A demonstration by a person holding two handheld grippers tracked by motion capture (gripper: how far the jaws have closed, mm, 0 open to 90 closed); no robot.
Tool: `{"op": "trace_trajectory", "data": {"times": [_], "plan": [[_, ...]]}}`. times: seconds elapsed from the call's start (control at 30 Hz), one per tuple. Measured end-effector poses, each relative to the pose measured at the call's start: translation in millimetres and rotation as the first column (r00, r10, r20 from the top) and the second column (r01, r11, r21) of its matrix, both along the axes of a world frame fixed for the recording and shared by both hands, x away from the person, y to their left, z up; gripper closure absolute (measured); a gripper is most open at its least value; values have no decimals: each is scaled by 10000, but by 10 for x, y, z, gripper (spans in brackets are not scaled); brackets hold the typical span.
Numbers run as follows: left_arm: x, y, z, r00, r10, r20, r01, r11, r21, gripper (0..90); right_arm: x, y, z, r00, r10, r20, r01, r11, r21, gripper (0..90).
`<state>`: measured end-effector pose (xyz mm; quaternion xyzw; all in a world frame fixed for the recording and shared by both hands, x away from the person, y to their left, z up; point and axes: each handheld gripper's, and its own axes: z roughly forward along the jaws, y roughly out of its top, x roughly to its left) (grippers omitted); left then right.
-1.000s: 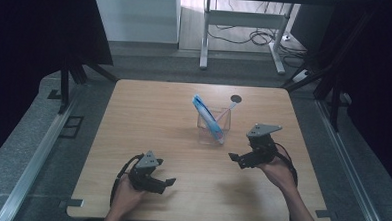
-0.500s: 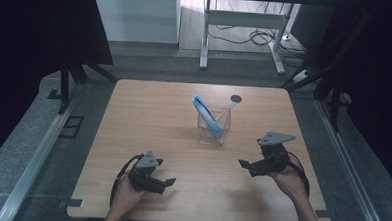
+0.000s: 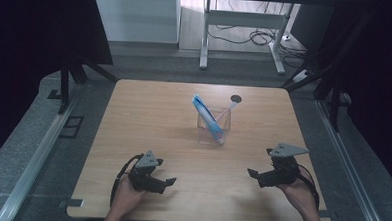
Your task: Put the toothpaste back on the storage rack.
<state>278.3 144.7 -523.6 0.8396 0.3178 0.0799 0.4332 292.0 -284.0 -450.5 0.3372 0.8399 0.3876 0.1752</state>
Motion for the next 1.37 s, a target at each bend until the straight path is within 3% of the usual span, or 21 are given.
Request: {"op": "trace_trajectory", "data": {"times": [0.4, 0.67, 0.93, 1.27, 1.37], "plan": [[1, -6, -19, 10000, -21, -40, 21, 9999, 112, 130, -195, -98, -245, 9995, -248, 201, 243, 9994, 248, 0], [3, -1, -31, 9999, 29, -102, -28, 9999, 126, 130, -224, -144, -458, 9990, -436, -51, 438, 9981, 434, 0], [15, -12, -68, 9997, 33, -237, -23, 9991, 415, 130, -212, -137, -700, 9974, -447, -567, 438, 9989, -183, 0], [25, -50, -100, 9992, -30, -410, 64, 9966, 817, 131, -233, -71, -855, 9956, -276, -895, 181, 9943, -1049, 5], [31, -65, -100, 9989, -16, -461, 61, 9952, 973, 131, -236, -69, -866, 9952, -213, -953, 113, 9944, -1047, 5]]}}
